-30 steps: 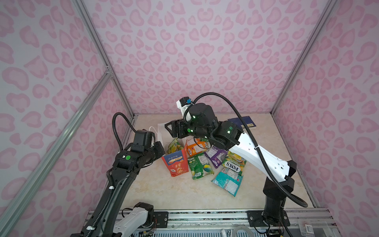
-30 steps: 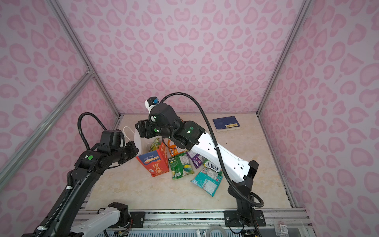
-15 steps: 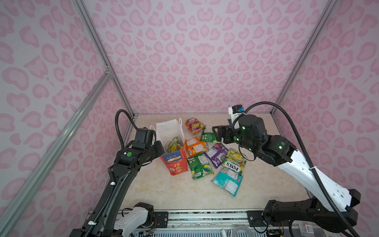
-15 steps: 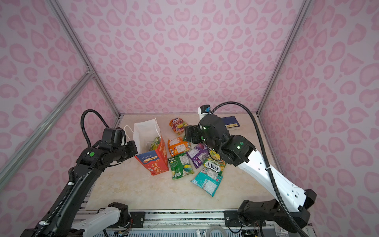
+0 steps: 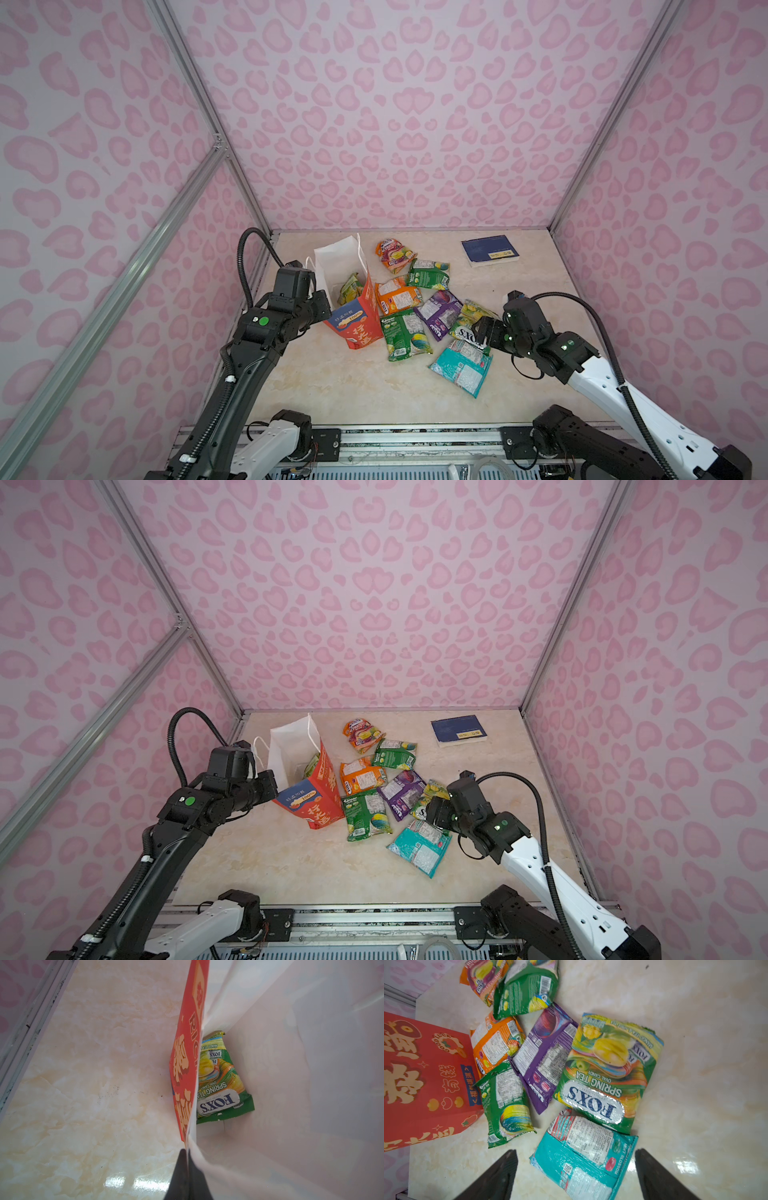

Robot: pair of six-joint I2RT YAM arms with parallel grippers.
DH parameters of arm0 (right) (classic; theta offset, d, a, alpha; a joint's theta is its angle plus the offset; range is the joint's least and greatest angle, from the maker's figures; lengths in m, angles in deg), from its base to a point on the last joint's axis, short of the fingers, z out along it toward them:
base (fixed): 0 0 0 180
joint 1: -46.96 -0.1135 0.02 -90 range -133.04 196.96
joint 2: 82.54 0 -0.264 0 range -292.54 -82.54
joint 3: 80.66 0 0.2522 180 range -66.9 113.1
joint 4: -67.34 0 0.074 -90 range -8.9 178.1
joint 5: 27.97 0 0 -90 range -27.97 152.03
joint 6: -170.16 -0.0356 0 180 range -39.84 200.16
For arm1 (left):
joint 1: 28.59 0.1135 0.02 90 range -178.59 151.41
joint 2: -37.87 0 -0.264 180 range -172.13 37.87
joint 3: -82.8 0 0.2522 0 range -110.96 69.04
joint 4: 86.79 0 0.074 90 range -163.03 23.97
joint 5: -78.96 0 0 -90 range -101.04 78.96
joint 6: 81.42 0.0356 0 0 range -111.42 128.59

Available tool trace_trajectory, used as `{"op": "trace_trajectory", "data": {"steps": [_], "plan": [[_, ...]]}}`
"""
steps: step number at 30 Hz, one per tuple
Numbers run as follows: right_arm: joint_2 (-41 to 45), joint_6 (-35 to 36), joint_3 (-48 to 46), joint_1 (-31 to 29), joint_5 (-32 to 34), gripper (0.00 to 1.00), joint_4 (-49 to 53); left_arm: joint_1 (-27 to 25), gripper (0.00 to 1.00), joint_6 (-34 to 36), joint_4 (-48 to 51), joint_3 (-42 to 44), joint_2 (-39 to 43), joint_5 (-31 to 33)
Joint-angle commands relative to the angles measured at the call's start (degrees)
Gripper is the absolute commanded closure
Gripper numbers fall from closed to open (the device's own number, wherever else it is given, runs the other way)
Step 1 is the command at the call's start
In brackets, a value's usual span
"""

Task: Place the snacks into the paper bag
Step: 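Move the right gripper back toward the teal Mint Blossom packet, then grasp the teal Mint Blossom packet with the right gripper and lift it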

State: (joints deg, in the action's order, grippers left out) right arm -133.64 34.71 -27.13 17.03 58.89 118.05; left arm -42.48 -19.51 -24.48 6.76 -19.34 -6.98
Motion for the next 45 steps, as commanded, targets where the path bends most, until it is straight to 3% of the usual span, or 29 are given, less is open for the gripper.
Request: {"op": "trace_trajectory", "data": {"steps": [1,9,20,29,36,45], "plan": [[1.5,-6.5,-5.6,0.0,-1.7,0.1,-2.0,0.1,0.97,1.5,-2.4,1.2,0.8,-0.3],[4.5,-12.1,-15.7,0.1,-3.4,0.12,-6.3,0.7,0.97,2.6,-3.9,4.4,4.6,-2.8],[-0.7,-13.4,-18.8,0.0,-5.3,0.19,-13.1,3.1,0.97,2.7,-5.7,5.7,8.1,-6.1],[-3.0,-14.7,-20.6,-0.2,-5.5,0.47,-16.6,4.1,0.97,2.7,-5.9,6.1,8.2,-7.1],[0.5,-15.7,-21.8,-0.2,-5.2,0.76,-16.9,4.4,0.97,2.7,-5.9,6.2,8.1,-7.2],[4.7,-13.1,-17.2,0.0,-4.3,1.0,-13.7,4.4,0.97,2.7,-5.9,6.4,8.5,-7.4]]}}
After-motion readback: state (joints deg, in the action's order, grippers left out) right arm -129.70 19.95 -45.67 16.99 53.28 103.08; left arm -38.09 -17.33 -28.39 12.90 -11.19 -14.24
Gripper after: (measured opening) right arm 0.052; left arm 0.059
